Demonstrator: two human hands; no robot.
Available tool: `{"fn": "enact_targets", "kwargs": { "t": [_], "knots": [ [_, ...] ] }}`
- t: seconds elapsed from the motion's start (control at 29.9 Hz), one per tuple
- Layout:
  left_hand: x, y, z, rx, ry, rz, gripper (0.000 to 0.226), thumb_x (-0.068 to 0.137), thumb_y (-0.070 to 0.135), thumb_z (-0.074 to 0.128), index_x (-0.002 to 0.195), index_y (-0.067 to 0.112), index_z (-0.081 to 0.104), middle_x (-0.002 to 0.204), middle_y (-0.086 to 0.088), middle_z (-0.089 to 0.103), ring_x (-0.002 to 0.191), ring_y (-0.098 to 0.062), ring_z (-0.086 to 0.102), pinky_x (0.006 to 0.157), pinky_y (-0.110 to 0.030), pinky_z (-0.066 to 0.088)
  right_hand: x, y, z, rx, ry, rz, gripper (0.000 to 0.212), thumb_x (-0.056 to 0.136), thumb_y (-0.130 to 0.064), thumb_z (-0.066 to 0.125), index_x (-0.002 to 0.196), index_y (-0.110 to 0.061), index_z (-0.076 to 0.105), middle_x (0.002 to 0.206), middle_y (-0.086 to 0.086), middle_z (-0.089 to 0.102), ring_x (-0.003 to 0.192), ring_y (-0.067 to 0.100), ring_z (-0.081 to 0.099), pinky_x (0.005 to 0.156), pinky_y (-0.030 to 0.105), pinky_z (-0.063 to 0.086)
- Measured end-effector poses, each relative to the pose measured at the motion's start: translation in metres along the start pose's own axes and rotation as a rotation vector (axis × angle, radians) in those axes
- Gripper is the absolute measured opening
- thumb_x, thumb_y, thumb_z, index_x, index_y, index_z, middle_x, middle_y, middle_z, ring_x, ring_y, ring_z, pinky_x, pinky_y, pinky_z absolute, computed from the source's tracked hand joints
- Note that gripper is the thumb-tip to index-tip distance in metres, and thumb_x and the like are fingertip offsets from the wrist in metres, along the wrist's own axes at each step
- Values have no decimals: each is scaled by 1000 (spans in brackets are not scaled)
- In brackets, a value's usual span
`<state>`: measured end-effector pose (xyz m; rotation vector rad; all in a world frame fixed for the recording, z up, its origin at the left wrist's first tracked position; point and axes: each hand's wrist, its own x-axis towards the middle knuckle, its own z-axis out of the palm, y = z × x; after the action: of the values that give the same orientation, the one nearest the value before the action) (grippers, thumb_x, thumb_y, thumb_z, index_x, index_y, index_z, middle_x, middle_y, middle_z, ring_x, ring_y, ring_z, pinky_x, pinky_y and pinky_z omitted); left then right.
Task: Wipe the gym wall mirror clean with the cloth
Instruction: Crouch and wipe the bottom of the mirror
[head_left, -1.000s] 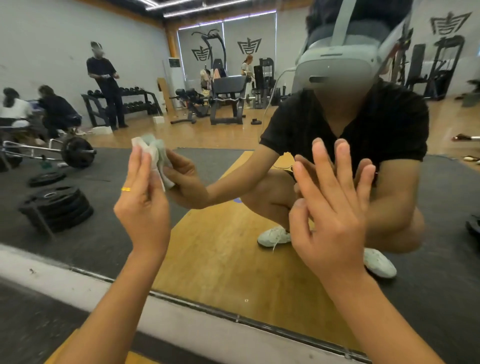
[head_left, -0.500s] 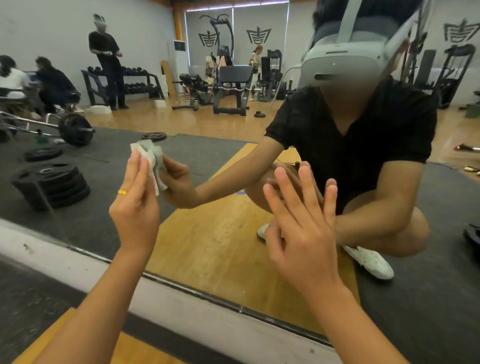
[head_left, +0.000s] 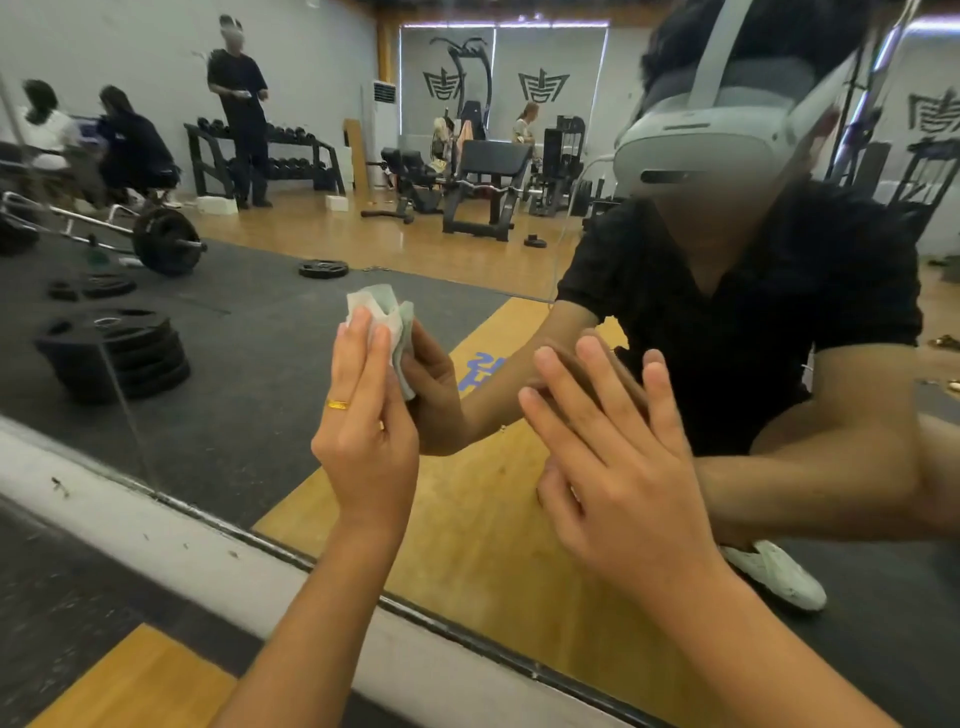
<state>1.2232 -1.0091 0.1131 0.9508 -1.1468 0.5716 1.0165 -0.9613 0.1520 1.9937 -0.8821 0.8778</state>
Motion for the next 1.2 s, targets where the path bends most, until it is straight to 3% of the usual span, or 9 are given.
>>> {"fn": "enact_targets", "kwargs": {
  "t": [0.23,0.33,0.47,0.64,0.7,0.8,0.94,1.04,1.2],
  "knots": [
    [58,43,10,-150,-5,44,32,102,-5,57,133,-4,63,142,-20,58,136,-24,55,109,-18,43,1,-2,0,11,10,6,51,91,-16,53,141,-9,63,160,9,42,154,32,29,128,55,10],
    [89,88,26,-231,-100,268,32,100,-9,56,131,-5,64,139,-20,61,136,-37,55,111,-32,49,2,-3,1,-3,9,11,51,91,-17,53,141,-11,63,161,8,42,155,30,28,128,54,10],
    [104,80,19,-141,-187,480,31,102,-4,55,131,-2,66,139,-17,62,135,-34,55,113,-38,48,1,-3,-1,37,26,26,50,92,-17,51,139,-10,65,159,7,44,154,29,31,128,53,11],
    [121,22,-6,-134,-71,-4,36,102,2,58,136,7,64,145,-10,59,135,-3,54,112,-21,42,3,-5,-2,81,47,42,49,93,-18,50,139,-9,64,158,7,45,153,29,33,129,51,10],
    [113,38,-3,-113,-93,57,40,99,-3,58,137,7,63,146,-12,58,134,-2,53,109,-19,43,3,-6,-1,95,58,55,47,93,-18,51,137,-10,66,157,6,45,153,28,33,129,50,10],
    [89,80,11,-132,-205,318,40,97,-10,60,135,0,63,144,-16,58,137,-28,55,111,-33,48,4,-7,1,106,67,72,45,92,-18,53,133,-11,69,157,5,47,153,26,32,128,51,13],
    [92,82,17,-105,-168,373,38,96,-15,62,132,-5,64,141,-18,59,134,-34,58,107,-43,53,4,-6,4,122,85,73,44,93,-18,53,132,-11,70,156,5,48,153,26,33,128,51,12],
    [101,63,16,-32,-33,279,31,100,-8,60,132,-6,64,141,-20,59,132,-27,60,107,-34,52,2,-5,6,144,93,72,45,93,-19,54,134,-11,69,157,5,46,153,26,32,129,50,10],
    [134,44,12,47,22,128,33,106,8,56,137,-1,62,144,-11,58,135,3,50,110,-22,44,0,-2,1,163,30,43,48,89,-21,58,135,-12,68,159,4,45,156,27,26,129,50,7]
  ]
}}
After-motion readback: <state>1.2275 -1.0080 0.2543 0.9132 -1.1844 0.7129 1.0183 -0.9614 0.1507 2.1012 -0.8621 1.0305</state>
